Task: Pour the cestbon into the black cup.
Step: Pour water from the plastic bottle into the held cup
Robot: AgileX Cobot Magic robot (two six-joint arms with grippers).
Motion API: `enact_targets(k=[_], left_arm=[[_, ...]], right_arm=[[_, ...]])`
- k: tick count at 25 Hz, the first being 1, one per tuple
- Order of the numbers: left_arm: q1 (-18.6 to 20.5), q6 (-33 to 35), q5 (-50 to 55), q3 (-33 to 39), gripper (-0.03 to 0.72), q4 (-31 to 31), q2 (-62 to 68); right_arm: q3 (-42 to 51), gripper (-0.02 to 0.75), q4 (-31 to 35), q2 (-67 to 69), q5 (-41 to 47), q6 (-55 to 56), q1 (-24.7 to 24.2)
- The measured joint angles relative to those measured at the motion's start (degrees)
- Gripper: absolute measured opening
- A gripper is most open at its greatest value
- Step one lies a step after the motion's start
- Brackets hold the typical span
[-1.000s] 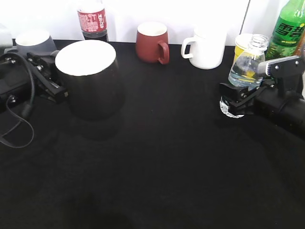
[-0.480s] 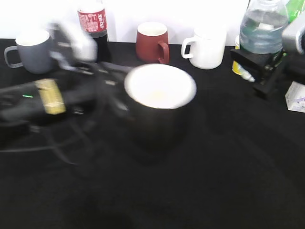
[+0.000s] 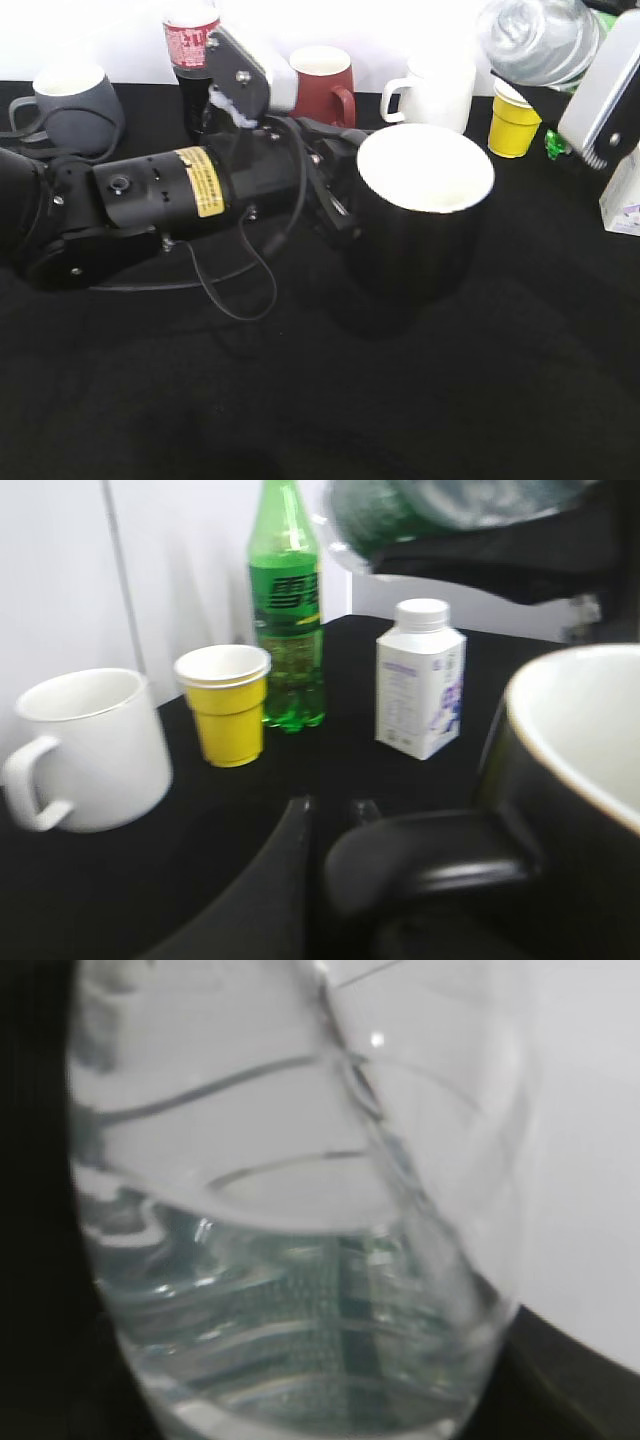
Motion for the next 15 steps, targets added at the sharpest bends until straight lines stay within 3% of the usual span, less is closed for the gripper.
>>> enact_targets(k=[8,15], left_arm=[[-0.7,-0.1,-1.6,0.0,0.058,0.4,-0.6],[-0.7,-0.1,-1.3,0.0,0.058,0.4,-0.6]], right_arm=[[-0.1,0.492,0.2,0.0,1.1,-13.4,0.0],[-0.1,0.492,4.5,0.0,1.4,-22.0,0.0]])
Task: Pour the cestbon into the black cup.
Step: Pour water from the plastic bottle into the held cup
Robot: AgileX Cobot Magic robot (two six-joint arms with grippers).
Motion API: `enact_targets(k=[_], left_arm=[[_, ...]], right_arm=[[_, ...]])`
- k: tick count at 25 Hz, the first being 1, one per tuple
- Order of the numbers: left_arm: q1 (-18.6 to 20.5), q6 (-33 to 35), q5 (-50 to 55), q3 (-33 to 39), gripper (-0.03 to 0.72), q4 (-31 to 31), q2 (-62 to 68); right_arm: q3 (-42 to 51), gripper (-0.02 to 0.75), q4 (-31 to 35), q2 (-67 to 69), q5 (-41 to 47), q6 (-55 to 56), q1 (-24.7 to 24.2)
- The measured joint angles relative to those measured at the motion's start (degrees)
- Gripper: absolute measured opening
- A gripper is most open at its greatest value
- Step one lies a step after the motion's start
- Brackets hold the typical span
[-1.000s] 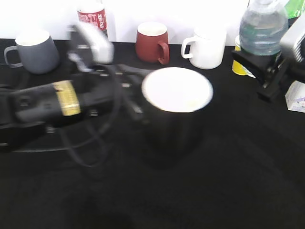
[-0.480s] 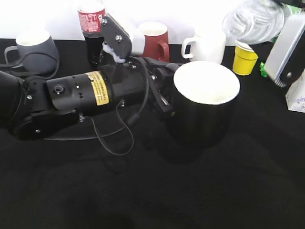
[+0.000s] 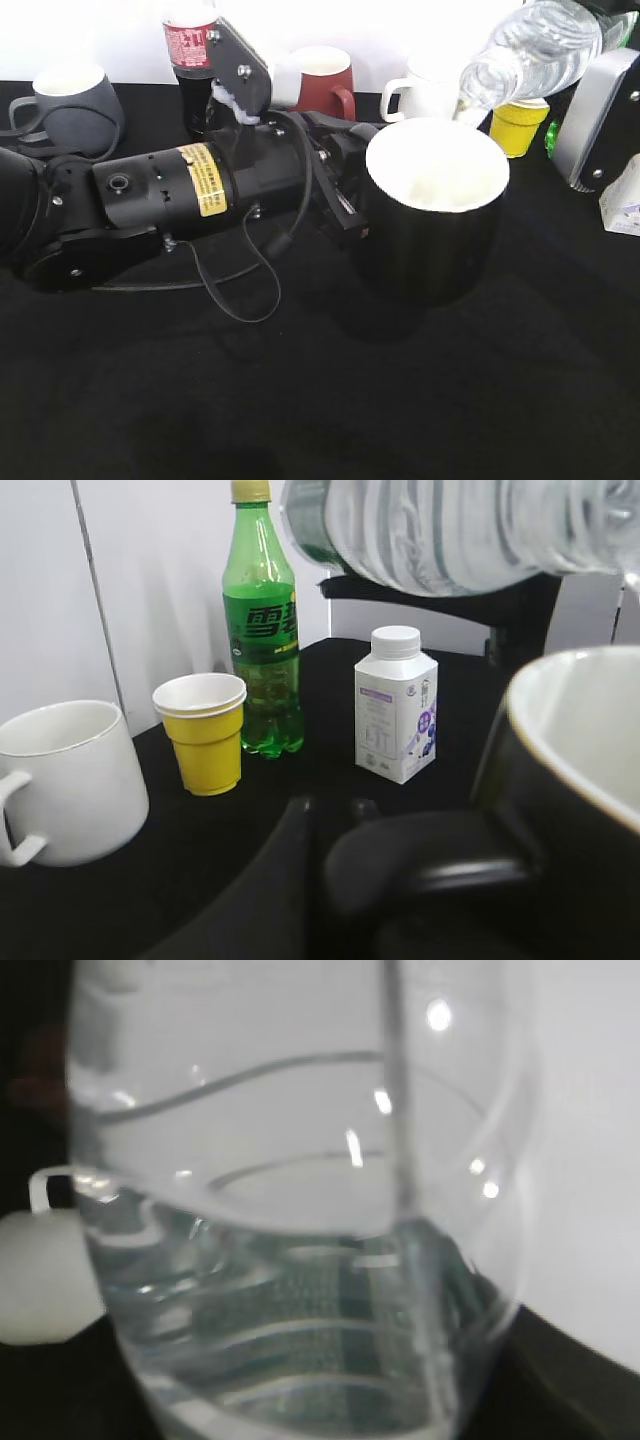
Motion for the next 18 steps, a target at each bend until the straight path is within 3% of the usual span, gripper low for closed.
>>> enact_targets(k=[9,18], left_arm=[[0.0,0.1,3.2,0.0,0.057,0.4,0.0],[0.0,-4.1,4.4,0.0,0.057,1.3,0.0]], right_arm=[[0.0,0.492,0.3,0.0,0.0,-5.9,0.0],[-0.1,0.492,0.8,0.0,-0.3,-8.7,0.0]])
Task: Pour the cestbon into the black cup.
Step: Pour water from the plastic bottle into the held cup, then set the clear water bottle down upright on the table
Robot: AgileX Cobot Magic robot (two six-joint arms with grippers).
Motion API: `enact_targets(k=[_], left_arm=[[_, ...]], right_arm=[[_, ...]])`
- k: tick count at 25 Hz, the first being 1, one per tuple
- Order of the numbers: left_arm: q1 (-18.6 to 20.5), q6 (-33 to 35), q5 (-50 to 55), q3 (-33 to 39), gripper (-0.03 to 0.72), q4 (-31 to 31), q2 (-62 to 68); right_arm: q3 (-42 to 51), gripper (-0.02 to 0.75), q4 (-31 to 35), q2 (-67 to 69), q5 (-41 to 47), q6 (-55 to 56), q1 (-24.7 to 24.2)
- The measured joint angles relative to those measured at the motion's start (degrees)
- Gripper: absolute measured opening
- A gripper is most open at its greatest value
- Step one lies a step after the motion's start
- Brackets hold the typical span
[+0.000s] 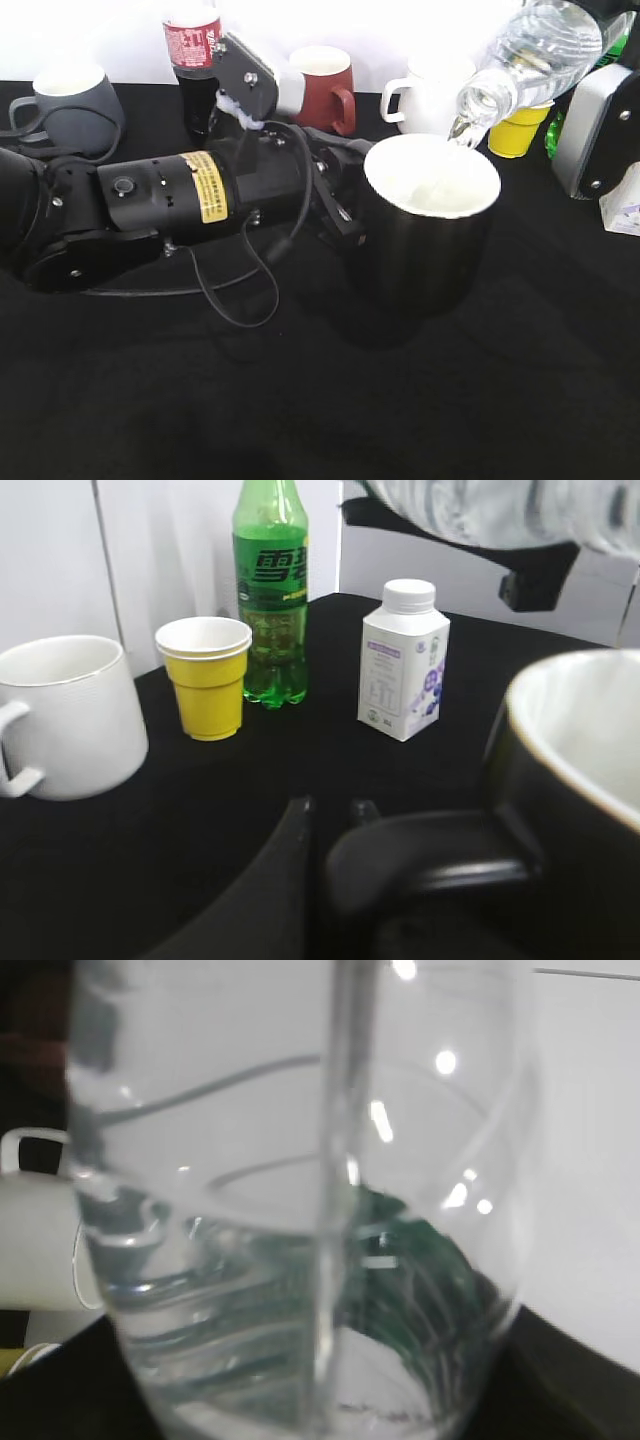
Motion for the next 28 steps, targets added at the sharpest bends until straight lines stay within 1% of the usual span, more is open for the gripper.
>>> enact_targets(k=[4,7,9,10,12,13,15,17,18,20,22,25,26,28], left_arm=[[0.0,-1.5,0.0,0.0,0.057,2.5,0.0],[0.0,-1.7,0.1,0.0,0.057,2.6,0.0],[0.0,-1.8,-1.0,0.0,0.057,2.7,0.0],[0.0,-1.8,-2.1,0.0,0.057,2.5,0.0],[0.5,-1.7,-3.6,0.0,0.057,0.3,0.0],[1.2,-1.1,-4.9,0.0,0.057,-0.9,0.0],[3.3,0.1,-6.1,0.0,0.057,-1.8,0.0],[6.4,0.8,-6.4,0.0,0.057,-1.8,0.0],[8.3,2.0,-6.5,0.0,0.057,-1.8,-0.2],[12.0,2.9,-6.6,0.0,0.057,-2.0,-0.9],[15.3,4.7,-10.4,3.0,0.056,-4.1,-1.1],[20.7,9.9,-14.2,10.3,0.056,-12.0,-1.1],[22.1,12.2,-14.7,11.4,0.056,-14.4,-1.1],[24.8,13.7,-16.7,11.8,0.056,-18.0,0.0]], right_arm=[[0.0,0.492,0.2,0.0,-0.1,-1.1,0.0],[0.0,0.492,1.2,0.0,-0.2,-1.1,0.0],[-0.1,0.492,2.0,0.0,-0.2,5.7,0.0],[-0.1,0.492,2.0,0.0,-0.2,11.2,0.0],[-0.1,0.492,2.1,0.0,-0.3,24.9,0.0],[-0.1,0.492,2.1,0.0,-0.3,33.8,0.0],[-0.1,0.492,2.1,0.0,-0.3,52.9,0.0],[-0.1,0.492,2.1,0.0,-0.3,73.1,0.0],[-0.1,0.492,2.1,0.0,-0.1,80.0,0.0],[-0.1,0.492,2.8,0.0,0.3,84.6,0.0],[-0.1,0.492,4.2,0.0,0.8,85.3,0.0],[-0.1,0.492,9.3,0.0,4.8,85.4,0.0],[-0.1,0.492,10.0,0.0,6.4,85.4,0.0],[-0.1,0.492,10.4,0.0,8.7,85.4,0.0]])
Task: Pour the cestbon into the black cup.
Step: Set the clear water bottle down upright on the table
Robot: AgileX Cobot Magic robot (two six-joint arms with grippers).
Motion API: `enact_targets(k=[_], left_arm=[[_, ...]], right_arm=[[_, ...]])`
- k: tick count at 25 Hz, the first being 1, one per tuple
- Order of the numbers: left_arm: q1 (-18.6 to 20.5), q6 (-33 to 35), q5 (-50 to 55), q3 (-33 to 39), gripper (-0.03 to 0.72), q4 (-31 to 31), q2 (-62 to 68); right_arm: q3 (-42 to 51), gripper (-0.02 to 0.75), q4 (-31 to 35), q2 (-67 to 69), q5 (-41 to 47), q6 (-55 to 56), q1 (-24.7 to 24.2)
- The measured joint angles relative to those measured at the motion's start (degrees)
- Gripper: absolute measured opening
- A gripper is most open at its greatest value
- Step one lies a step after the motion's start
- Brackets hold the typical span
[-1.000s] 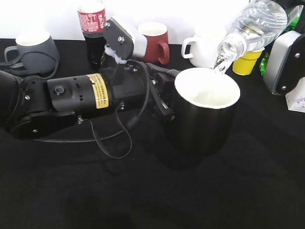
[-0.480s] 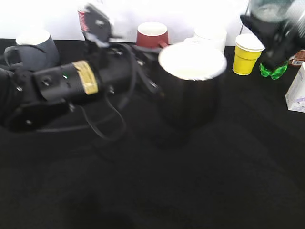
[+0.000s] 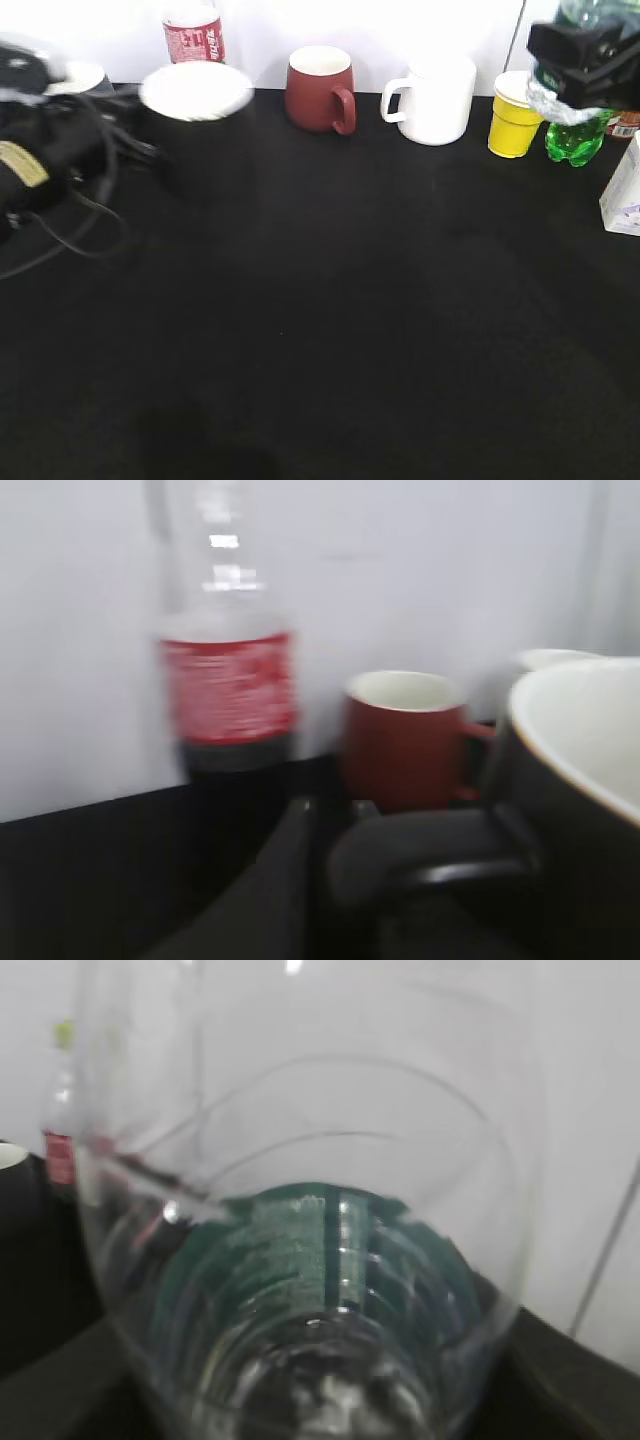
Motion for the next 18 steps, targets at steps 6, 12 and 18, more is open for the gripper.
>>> enact_targets(k=[6,12,18], left_arm=[[2.1,4.7,-3.3,-0.5,0.056,-5.3,10.6],[2.1,4.4,-5.8,-3.7,0.055,-5.9,16.2],[2.1,3.6,-7.7,2.1,0.221,-5.9,13.2]], right_arm=[[0.0,0.492,0.3,0.0,0.5,0.0,0.0],[0.0,0.492,0.3,0.0,0.6,0.0,0.0],[0.0,0.492,0.4,0.0,0.6,0.0,0.0]])
